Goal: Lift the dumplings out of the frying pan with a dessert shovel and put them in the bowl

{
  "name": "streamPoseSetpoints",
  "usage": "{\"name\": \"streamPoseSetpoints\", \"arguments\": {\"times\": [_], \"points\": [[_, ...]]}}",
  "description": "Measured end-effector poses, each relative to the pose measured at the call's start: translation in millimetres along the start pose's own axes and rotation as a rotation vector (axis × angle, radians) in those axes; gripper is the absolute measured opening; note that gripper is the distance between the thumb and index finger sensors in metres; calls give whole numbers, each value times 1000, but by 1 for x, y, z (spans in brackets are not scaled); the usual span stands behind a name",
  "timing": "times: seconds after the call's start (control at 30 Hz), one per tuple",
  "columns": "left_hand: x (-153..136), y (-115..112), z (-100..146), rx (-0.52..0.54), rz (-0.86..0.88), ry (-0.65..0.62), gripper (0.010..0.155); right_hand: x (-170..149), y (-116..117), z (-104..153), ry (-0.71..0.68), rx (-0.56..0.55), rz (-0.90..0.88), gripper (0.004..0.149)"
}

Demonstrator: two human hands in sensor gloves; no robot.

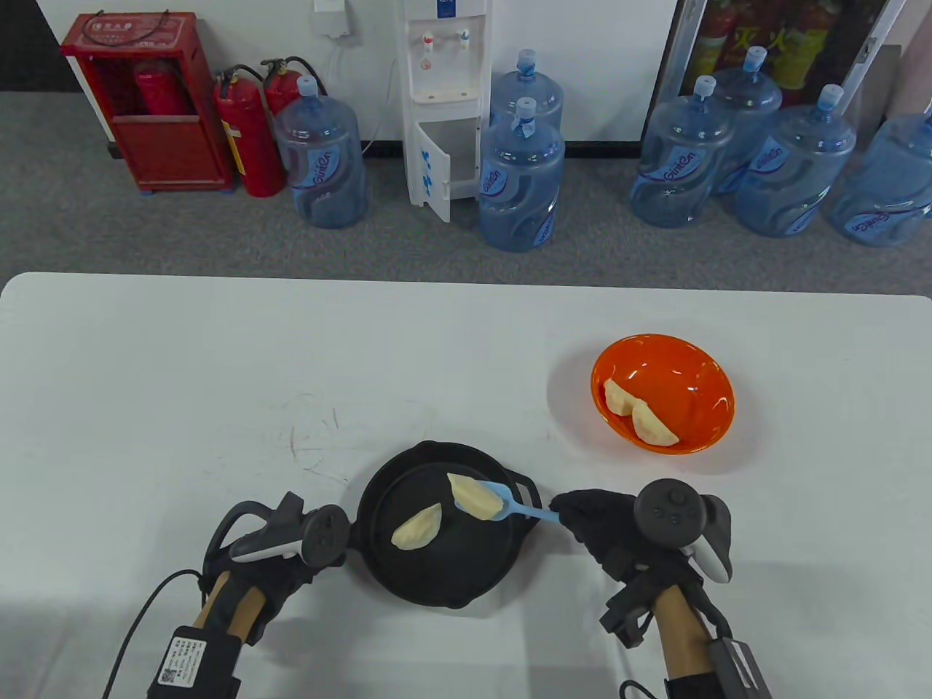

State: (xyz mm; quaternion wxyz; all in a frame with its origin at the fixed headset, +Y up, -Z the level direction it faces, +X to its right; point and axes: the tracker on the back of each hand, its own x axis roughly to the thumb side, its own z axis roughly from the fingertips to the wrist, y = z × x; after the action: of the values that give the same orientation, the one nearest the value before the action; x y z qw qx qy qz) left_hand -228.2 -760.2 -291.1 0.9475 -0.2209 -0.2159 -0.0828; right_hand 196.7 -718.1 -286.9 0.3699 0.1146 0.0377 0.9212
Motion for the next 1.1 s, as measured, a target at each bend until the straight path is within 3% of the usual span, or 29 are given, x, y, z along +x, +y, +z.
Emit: {"name": "streamPoseSetpoints", "arguments": {"times": [0.37, 0.8, 1.1], "points": [[0, 0, 0, 0, 3, 1, 55, -15, -33, 1, 78, -102, -51, 42], [0, 0, 0, 2, 8, 1, 55, -44, -92, 9, 261, -341, -33, 43], [0, -1, 0, 3, 12, 4, 55, -80, -110, 16, 393, -386, -28, 43]]}}
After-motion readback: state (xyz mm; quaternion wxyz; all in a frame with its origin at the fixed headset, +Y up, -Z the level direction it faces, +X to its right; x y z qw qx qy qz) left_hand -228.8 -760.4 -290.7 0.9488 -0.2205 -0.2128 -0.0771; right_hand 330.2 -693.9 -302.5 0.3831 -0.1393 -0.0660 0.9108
